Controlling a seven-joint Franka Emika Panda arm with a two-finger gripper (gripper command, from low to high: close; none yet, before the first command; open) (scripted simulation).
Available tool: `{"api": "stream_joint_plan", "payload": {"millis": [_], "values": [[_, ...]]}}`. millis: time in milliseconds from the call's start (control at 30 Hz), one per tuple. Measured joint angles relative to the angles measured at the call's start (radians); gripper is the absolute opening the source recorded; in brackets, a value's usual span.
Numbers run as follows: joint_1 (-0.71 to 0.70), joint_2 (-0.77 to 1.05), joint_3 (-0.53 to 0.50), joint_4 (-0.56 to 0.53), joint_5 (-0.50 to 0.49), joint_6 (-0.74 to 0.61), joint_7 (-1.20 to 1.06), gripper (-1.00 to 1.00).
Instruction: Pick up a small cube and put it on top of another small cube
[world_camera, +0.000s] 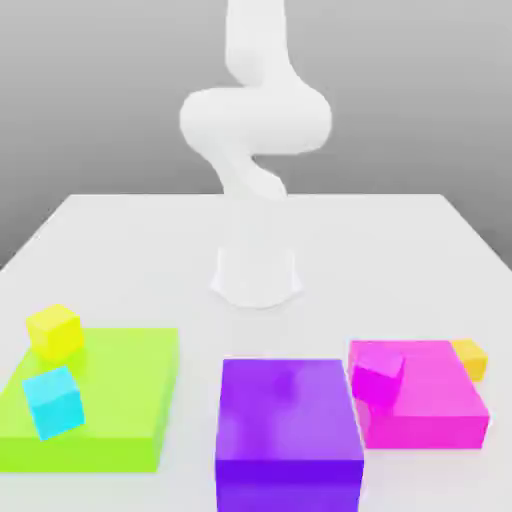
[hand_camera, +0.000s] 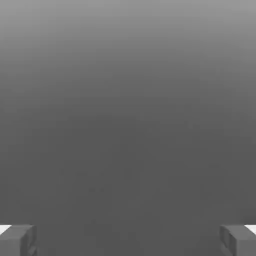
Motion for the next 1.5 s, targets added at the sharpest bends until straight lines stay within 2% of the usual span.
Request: {"api": "stream_joint_plan", "payload": {"millis": [333,600,700,833,1033,1067,1300,1500], "values": [[0.287,0.331,0.045,-0.144,0.062,0.185,-0.379,0.00],[0.460,0.591,0.141,-0.257,0.067,0.331,-0.645,0.00],[0.528,0.689,0.182,-0.300,0.030,0.387,-0.717,0.00],[0.603,0.822,0.201,-0.351,-0.076,0.463,-0.764,0.00],[0.698,1.038,0.093,-0.322,-0.194,0.628,-0.699,0.00],[0.707,1.058,0.082,-0.318,-0.200,0.644,-0.694,-1.00],[0.706,1.055,0.083,-0.319,-0.203,0.640,-0.692,-1.00],[0.651,0.860,0.160,-0.358,-0.095,0.486,-0.775,-1.00]]}}
